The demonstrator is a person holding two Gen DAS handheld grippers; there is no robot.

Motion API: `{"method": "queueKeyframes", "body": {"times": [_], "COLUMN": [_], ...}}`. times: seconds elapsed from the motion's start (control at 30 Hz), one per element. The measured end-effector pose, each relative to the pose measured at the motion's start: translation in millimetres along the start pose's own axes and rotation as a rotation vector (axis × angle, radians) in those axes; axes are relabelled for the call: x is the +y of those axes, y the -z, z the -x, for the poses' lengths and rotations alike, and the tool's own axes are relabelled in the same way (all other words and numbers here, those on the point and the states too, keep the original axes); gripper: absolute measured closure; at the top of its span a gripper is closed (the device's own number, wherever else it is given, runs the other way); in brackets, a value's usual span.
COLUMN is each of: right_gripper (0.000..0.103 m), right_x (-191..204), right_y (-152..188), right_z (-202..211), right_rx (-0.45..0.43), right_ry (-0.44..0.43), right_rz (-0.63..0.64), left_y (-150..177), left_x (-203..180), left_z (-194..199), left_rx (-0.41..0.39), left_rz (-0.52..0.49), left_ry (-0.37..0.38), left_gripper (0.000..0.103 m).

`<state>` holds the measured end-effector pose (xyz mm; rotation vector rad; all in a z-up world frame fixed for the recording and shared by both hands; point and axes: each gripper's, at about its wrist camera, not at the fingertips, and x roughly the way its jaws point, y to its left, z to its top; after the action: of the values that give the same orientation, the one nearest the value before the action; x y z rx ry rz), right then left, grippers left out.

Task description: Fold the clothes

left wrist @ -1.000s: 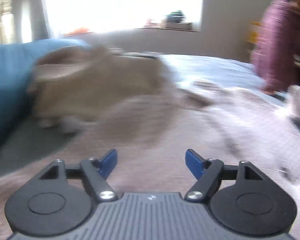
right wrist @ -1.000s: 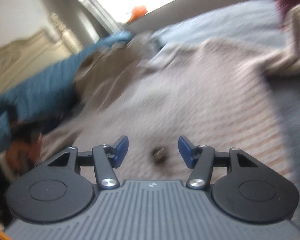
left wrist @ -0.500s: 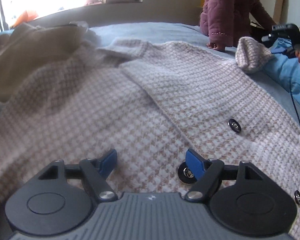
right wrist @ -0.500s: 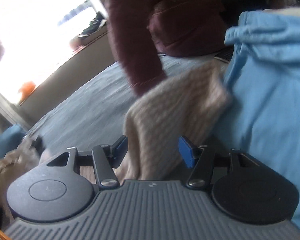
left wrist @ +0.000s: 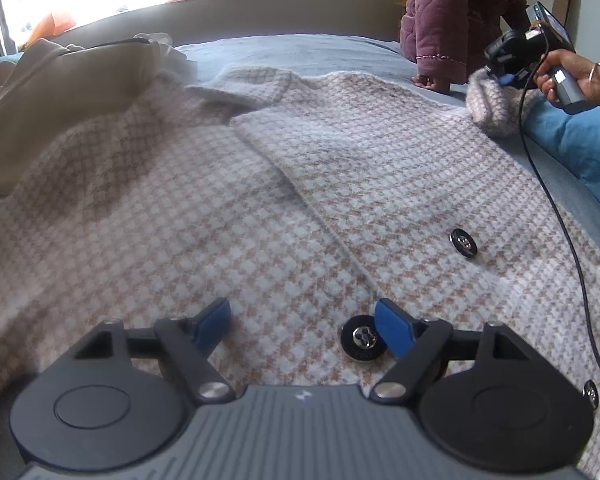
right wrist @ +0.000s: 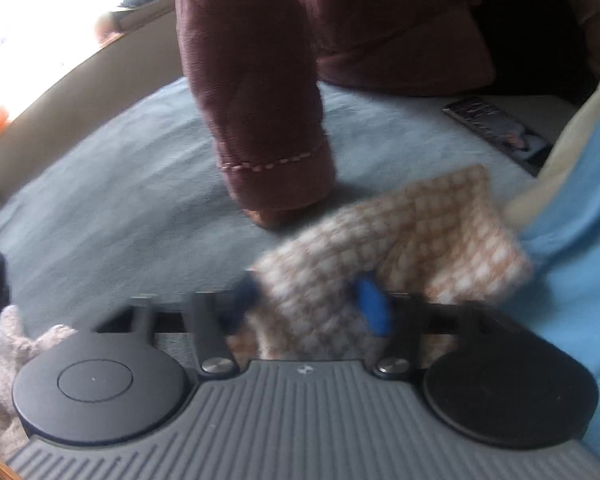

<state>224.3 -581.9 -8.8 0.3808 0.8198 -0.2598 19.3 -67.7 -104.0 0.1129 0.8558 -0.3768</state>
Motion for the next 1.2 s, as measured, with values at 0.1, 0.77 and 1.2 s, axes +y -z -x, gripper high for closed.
{"method": "queueKeyframes", "body": {"times": [0.1, 0.77, 1.2], "right_gripper": [0.093, 0.078, 0.096], "right_x": [1.6, -181.8, -154.7], "right_y": [6.9, 181.7, 113.0], "right_z": [14.9, 148.3, 94.8], "right_rx": [-0.041, -0.084, -0.16], "right_ry": [-0.013, -0.071, -0.137], "right_rz": [0.047, -0.465, -0.475], "left_y": [0.3, 9.9, 13.0], "left_x": [1.6, 10.0, 8.3], "left_z": [0.7, 5.6, 9.4], "left_rx": [-0.007, -0.05, -0.033], "left_rz": [0.005, 0.04, 0.054], "left_ry": [0.012, 0.053, 0.035], "left_gripper": [0.023, 0.023, 0.023]}}
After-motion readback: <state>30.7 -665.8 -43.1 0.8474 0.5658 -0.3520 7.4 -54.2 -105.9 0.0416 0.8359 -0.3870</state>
